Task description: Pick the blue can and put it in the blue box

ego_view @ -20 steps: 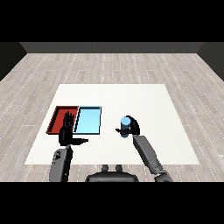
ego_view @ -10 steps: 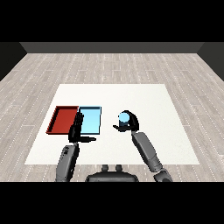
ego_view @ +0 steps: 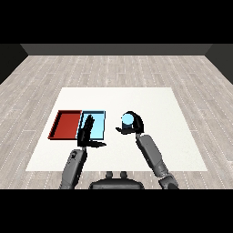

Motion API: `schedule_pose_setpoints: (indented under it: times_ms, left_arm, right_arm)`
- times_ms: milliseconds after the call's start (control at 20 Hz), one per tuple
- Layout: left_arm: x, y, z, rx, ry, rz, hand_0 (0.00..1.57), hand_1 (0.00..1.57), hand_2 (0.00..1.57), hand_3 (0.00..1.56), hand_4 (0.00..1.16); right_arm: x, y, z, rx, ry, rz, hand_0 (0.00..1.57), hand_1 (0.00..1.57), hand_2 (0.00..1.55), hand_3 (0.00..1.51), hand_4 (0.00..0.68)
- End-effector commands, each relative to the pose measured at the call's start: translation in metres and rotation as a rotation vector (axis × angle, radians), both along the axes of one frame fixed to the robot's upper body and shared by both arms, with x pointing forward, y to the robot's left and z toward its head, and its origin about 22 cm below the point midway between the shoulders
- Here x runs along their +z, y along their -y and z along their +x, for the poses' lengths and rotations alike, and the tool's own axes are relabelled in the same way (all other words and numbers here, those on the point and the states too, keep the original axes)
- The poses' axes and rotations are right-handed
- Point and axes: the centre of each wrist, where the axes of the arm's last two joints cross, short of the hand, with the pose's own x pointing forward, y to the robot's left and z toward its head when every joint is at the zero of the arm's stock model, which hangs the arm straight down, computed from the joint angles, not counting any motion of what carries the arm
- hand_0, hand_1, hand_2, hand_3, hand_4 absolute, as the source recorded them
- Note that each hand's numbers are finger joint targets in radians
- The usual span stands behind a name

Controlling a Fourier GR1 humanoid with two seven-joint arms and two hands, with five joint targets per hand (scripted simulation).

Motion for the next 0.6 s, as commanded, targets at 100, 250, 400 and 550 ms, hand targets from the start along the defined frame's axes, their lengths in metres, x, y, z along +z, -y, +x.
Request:
schedule_pose_setpoints:
  times_ms: [100, 250, 400, 550]
  left_arm:
    - [0.003, 0.027, 0.002, -0.054, -0.018, -0.006, 0.0, 0.0, 0.0, 0.0, 0.0]
    - [-0.014, 0.029, 0.014, -0.036, -0.018, 0.016, 0.0, 0.0, 0.0, 0.0, 0.0]
    - [0.01, 0.05, 0.035, -0.075, -0.021, 0.032, 0.0, 0.0, 0.0, 0.0, 0.0]
    - [-0.02, 0.049, 0.007, -0.066, -0.042, 0.042, 0.0, 0.0, 0.0, 0.0, 0.0]
  right_arm:
    - [-0.005, 0.007, -0.012, 0.002, 0.038, -0.002, 1.43, 1.43, 1.44, 1.41, 0.654]
    - [0.005, 0.004, 0.005, 0.023, 0.019, -0.011, 1.43, 1.43, 1.43, 1.41, 0.661]
    - [0.01, -0.028, -0.001, 0.043, 0.027, 0.007, 1.43, 1.43, 1.44, 1.41, 0.669]
    - [0.005, -0.019, -0.007, 0.03, 0.063, -0.006, 1.42, 1.42, 1.45, 1.41, 0.661]
